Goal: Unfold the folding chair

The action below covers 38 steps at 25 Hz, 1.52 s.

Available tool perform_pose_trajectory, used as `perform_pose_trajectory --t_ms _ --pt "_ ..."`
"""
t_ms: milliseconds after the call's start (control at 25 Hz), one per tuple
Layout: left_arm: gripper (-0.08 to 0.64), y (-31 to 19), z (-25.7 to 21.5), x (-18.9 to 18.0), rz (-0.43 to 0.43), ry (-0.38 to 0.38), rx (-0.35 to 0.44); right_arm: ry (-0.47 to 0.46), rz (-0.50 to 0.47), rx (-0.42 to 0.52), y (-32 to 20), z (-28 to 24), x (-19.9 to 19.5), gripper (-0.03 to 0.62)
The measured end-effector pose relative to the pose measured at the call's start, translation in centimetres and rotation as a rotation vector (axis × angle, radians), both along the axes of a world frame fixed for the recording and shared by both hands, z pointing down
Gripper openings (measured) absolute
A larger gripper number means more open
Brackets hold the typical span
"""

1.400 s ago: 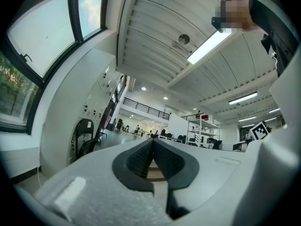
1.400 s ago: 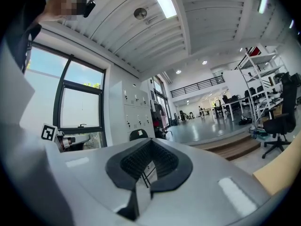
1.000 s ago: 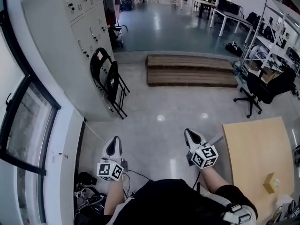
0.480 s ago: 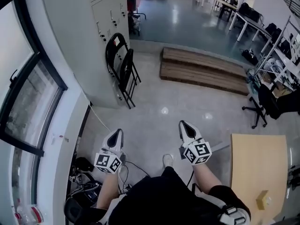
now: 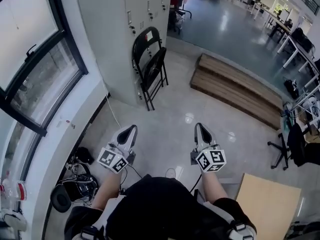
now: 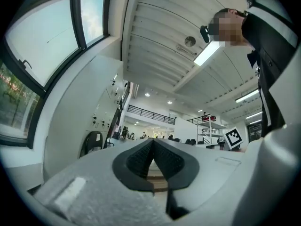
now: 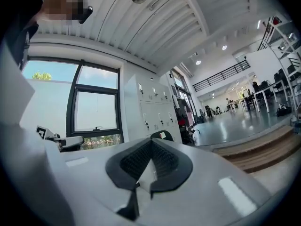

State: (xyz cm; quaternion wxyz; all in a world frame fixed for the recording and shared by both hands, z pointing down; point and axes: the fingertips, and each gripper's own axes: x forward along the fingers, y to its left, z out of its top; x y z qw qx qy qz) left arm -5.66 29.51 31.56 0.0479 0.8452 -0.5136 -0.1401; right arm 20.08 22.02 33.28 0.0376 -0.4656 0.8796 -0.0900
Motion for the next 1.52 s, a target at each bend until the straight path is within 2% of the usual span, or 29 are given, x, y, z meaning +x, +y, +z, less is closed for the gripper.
perform_pose_trajectory --t_ms 160,320,480,640,760,920,1120,1360,1520 --pt "0.003 -3.5 -0.2 2.2 -0.021 0.034 0.000 0.014 -0.048 0.006 -3.9 0.2 1.1 0.005" --pt "0.003 -6.9 0.1 3.2 -0.098 0.051 -0.008 0.031 -0.111 0.034 -6.6 -0.2 1.1 0.005" --pt "0.005 -9.2 0.6 4.2 -0.172 0.033 -0.006 0.045 -0.152 0.009 -8.6 0.7 2.2 0.005" --pt "0.005 -11.6 0.2 5.8 -0.171 0.010 -0.008 0.039 -0.156 -0.006 -11.0 1.1 3.1 0.005" --pt "0.004 -13.5 0.3 5.5 -0.179 0.004 -0.015 0.035 -0.163 -0.023 -12.9 1.4 2.5 0.005" --pt "0.005 -16.7 0.3 3.7 -0.186 -0.006 0.019 0.066 -0.165 -0.056 -16.1 2.5 0.5 0.005" --pt "0.005 -23.3 1.4 -0.3 -0.196 -0.002 0.032 0.075 -0.131 -0.052 -22.0 2.6 -3.0 0.005" --pt "0.005 -29.8 2.0 -6.2 -0.238 -0.029 0.011 0.055 -0.107 -0.073 -28.1 2.4 -7.7 0.005" --pt "0.005 -32.4 3.6 -10.4 -0.261 -0.037 -0.042 0.044 -0.150 -0.065 -30.9 2.8 -12.8 0.005"
